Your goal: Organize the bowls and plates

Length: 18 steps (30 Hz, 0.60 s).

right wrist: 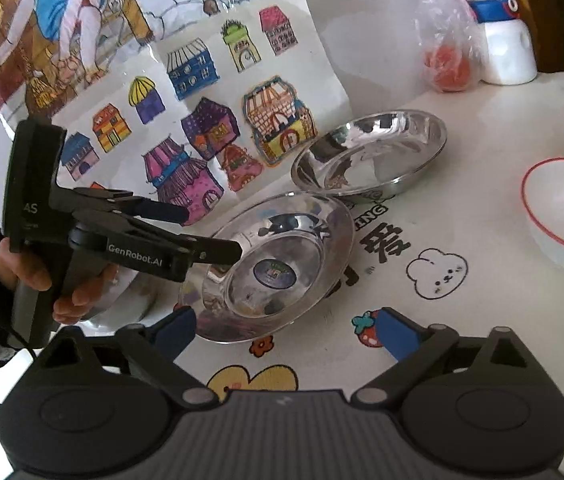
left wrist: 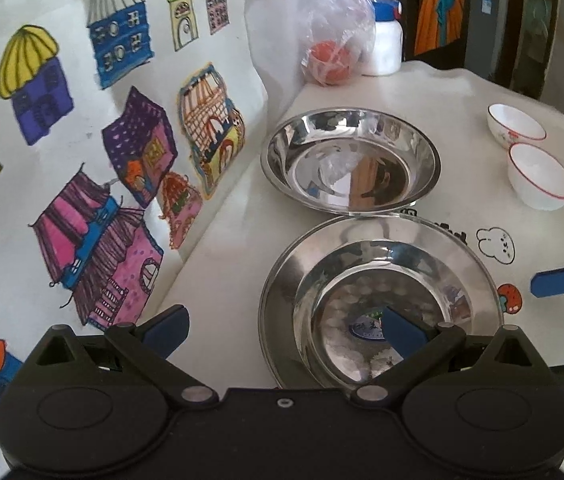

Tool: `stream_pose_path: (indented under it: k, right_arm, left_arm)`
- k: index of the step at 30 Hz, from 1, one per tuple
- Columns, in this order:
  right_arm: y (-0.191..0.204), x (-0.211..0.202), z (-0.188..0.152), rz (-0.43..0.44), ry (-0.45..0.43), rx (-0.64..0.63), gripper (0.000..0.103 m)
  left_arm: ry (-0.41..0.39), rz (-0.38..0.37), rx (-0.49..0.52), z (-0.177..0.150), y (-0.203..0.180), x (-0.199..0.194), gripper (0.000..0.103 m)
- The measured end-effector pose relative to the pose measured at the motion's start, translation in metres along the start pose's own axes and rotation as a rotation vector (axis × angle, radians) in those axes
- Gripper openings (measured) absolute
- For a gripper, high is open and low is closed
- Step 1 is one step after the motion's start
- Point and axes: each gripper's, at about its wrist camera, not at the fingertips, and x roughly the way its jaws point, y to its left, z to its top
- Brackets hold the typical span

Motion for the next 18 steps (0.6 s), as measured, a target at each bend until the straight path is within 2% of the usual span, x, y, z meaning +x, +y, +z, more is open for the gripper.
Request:
stream_pose_path:
  k: [2,5,7,11,14,16,18]
  right_arm:
    - [-0.002,0.005,0.0,-0.004,0.008,0.01,0.087]
    - [-0.003,0.008,0.002,0.009,0.005,0.018,0.076]
    - [-0.004,0.011,0.003,0.018,0.018,0.023,0.062]
    - [-0.005,0.015,0.004,0.021,0.024,0.023,0.05]
    - [-0.007,0.017,0.005,0.028,0.031,0.037,0.039]
    - [-0.008,0.018,0.004,0.032,0.033,0.044,0.032]
    - [-0.009,0.017,0.004,0.032,0.03,0.047,0.03]
  left_arm:
    - [0.014,0.003,0.012,0.001,-0.001,0.004,0.1]
    - [0.032,0.0,0.023,0.001,-0.001,0.008,0.091]
    - [0.033,-0.006,0.023,0.001,-0.001,0.009,0.086]
    - [0.042,-0.026,0.017,0.002,-0.001,0.01,0.077]
    - [0.059,-0.031,0.016,0.002,-0.003,0.01,0.065]
    - [0.071,-0.031,0.015,0.001,-0.004,0.01,0.052]
    - [0.079,-0.027,0.009,0.002,-0.005,0.011,0.05]
